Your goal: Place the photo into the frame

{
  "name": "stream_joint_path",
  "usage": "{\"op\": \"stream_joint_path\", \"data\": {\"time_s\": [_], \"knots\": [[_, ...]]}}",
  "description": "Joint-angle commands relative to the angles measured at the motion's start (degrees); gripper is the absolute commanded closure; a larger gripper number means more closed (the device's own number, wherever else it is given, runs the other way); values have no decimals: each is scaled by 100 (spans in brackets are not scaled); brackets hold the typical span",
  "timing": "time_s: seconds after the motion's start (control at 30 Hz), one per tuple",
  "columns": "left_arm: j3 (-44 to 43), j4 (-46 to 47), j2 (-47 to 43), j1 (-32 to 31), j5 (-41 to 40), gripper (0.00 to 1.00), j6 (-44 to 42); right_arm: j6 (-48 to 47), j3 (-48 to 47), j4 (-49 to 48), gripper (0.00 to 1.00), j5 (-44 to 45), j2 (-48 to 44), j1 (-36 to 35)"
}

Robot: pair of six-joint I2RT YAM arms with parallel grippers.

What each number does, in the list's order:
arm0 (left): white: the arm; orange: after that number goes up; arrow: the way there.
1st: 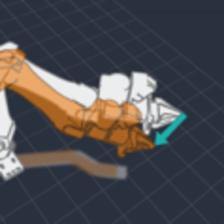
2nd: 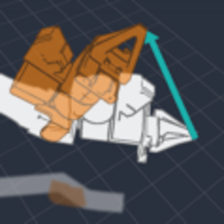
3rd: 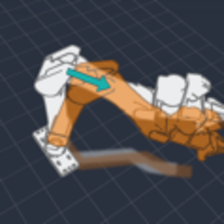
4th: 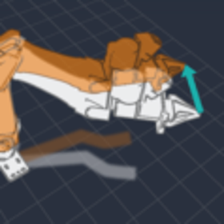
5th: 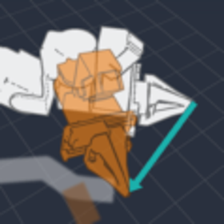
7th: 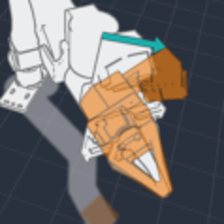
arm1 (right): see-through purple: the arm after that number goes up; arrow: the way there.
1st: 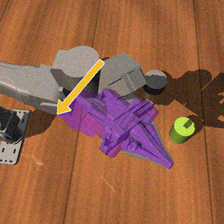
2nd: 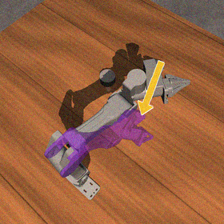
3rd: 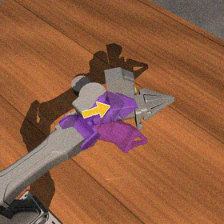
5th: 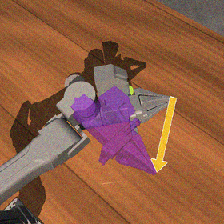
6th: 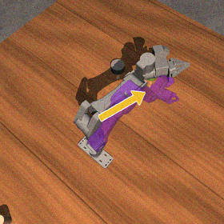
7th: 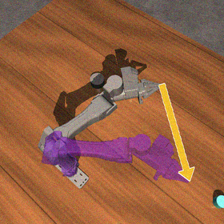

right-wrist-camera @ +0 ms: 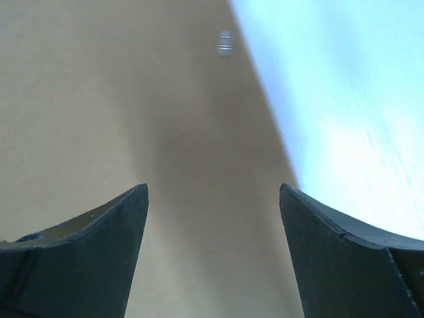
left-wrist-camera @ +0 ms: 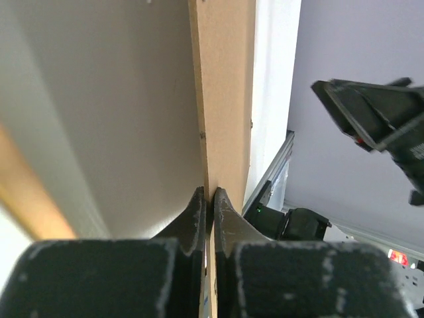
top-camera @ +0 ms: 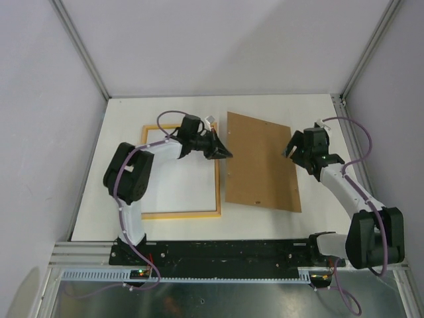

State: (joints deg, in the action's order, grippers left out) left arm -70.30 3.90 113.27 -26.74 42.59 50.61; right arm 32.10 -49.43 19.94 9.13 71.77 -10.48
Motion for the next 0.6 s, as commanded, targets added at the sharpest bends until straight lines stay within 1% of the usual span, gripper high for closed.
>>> {"op": "stream_joint_path", "data": {"time_s": [0.0, 0.17, 0.27, 0.4, 0.57], "knots": [[263, -669, -709, 291, -113, 100, -855, 219, 492, -918, 13, -705, 270, 429], [475, -1018, -1053, 494, -136, 100, -1108, 375, 925, -1730, 7, -1001, 666, 524], [505, -1091, -1091, 510, -140, 100, -1157, 521, 1144, -2357, 6, -1210, 921, 539], [483, -1126, -1083, 512, -144, 100, -1167, 662, 1380, -2943, 5, -1438, 1239, 542], [395, -1145, -1024, 489, -141, 92, -1137, 848, 1555, -3431, 5, -1753, 1575, 527]]}}
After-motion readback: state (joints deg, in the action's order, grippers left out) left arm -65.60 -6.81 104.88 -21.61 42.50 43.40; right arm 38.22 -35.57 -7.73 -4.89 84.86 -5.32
